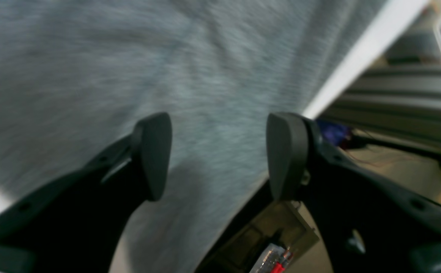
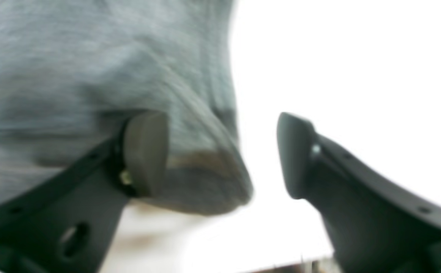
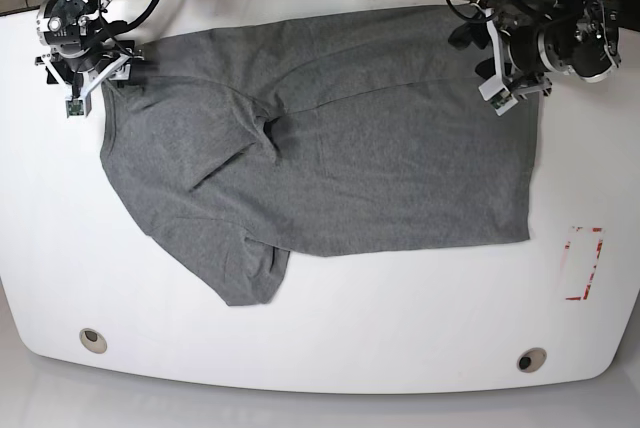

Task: Fold the T-shirt properly
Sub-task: 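Grasp the shirt's collar-edge corners with both grippers and pull taut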

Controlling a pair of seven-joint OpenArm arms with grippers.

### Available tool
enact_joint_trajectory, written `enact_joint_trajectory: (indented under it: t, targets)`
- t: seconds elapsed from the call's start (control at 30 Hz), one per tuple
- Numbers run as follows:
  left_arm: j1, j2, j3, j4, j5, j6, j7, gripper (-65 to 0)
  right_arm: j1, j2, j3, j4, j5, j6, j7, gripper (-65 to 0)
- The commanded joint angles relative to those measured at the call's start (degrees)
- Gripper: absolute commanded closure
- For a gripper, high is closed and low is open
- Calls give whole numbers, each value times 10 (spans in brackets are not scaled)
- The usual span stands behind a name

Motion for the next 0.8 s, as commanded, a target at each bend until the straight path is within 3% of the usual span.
enact_joint_trajectory:
  t: [0.0, 0.27, 0.37, 0.63, 0.7, 0.77]
  targets:
    - [-2, -7, -10, 7, -8, -1, -4, -374, 6, 6, 4, -4, 4, -1, 7, -493]
    - [-16, -8, -15, 7, -8, -1, -4, -374, 6, 6, 16, -67, 51, -1, 7, -499]
    - [-14, -9, -15, 7, -8, -1, -4, -374, 5, 6, 30, -83, 62, -1, 7, -455]
    - [-6, -8, -14, 7, 2, -1, -4, -374, -22, 2, 34, -79, 66, -1, 7, -87]
    - [-6, -7, -12, 7, 17, -1, -4, -374, -32, 2, 34, -74, 66, -1, 7, -41]
    - [-6, -7, -12, 7, 28, -1, -4, -374, -41, 2, 34, -67, 66, -1, 7, -43]
